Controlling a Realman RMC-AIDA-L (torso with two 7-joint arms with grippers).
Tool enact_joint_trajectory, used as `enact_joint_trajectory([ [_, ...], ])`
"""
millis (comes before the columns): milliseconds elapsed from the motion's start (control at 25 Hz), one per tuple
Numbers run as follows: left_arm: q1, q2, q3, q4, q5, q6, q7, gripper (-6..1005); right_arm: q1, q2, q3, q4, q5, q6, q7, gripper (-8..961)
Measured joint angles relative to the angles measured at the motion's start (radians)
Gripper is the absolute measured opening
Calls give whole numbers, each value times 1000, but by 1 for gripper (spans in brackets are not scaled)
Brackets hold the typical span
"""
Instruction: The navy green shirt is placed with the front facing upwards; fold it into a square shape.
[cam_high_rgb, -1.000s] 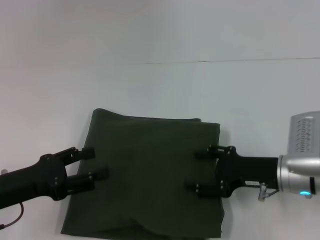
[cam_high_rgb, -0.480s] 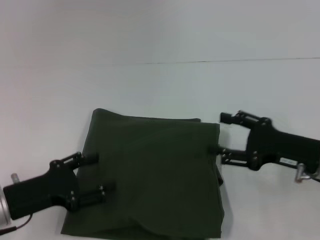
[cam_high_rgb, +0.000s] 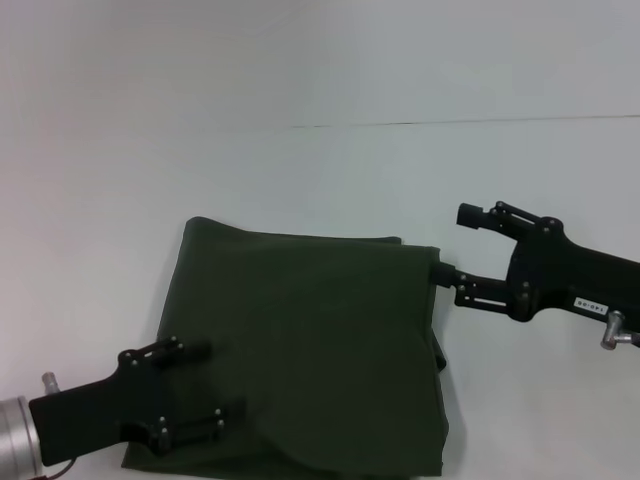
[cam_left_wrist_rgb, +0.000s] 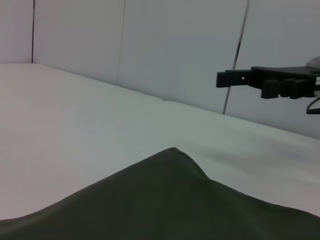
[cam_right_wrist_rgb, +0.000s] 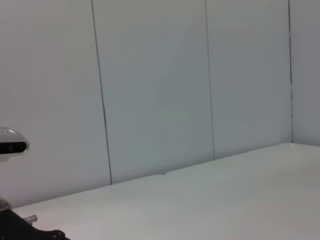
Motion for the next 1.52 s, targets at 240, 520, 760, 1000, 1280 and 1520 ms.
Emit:
enact_joint_trajectory([
  [240, 2, -1, 23, -16, 2, -15, 24, 842, 5, 0, 1, 0, 1, 15, 0, 899],
  [520, 13, -3, 22, -32, 3, -56, 109, 843, 8, 0, 2, 0, 1, 20, 2, 899],
  [760, 25, -3, 19, -64, 3, -104, 195, 842, 8, 0, 2, 0, 1, 20, 3, 899],
  [1000, 39, -3, 21, -64, 2, -96, 203, 843, 8, 0, 7, 0, 1, 20, 3, 899],
  [1280, 34, 2, -67, -49, -55, 40, 111, 842, 6, 0, 21, 0, 1, 16, 11, 900],
  [1520, -21, 38, -120, 61, -88, 102, -399, 842, 0, -28, 43, -1, -4, 11, 252, 900],
])
